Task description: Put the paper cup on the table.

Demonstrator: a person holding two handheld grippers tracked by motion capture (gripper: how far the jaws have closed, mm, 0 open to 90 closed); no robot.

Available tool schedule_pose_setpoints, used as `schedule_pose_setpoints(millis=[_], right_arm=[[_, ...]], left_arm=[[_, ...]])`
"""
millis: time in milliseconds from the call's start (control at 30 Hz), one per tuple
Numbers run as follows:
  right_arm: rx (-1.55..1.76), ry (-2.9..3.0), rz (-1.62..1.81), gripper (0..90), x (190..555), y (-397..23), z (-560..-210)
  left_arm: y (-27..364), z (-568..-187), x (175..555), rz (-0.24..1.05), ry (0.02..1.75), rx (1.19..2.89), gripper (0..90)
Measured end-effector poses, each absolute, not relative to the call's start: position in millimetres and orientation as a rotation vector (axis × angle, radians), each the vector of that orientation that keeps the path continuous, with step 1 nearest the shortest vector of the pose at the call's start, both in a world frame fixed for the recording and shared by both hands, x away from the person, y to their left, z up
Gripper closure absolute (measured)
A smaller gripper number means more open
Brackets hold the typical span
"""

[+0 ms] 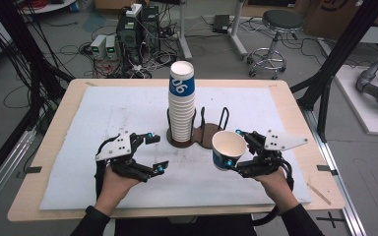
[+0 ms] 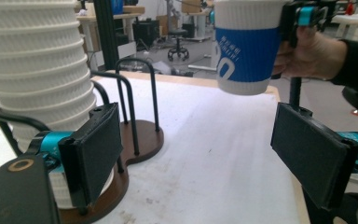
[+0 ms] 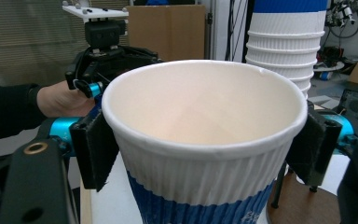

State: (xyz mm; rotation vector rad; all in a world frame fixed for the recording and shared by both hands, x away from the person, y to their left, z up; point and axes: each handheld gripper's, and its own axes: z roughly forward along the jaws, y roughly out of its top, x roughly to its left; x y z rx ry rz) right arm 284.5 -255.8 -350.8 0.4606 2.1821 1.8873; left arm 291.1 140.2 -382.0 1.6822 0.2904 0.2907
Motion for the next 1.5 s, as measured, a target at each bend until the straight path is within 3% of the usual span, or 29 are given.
schedule_pose_setpoints(millis=[800,1500], right_arm=[[0.527,2.107,1.875,21.9,293,-275,-345],[0.622,2.001,1.827,22.0,303,-305,-342]], left_arm=[[145,-391,288,0.366,0.354,1.698,16.5],[147,-395,291,0.353,0.371,1.699,16.5]])
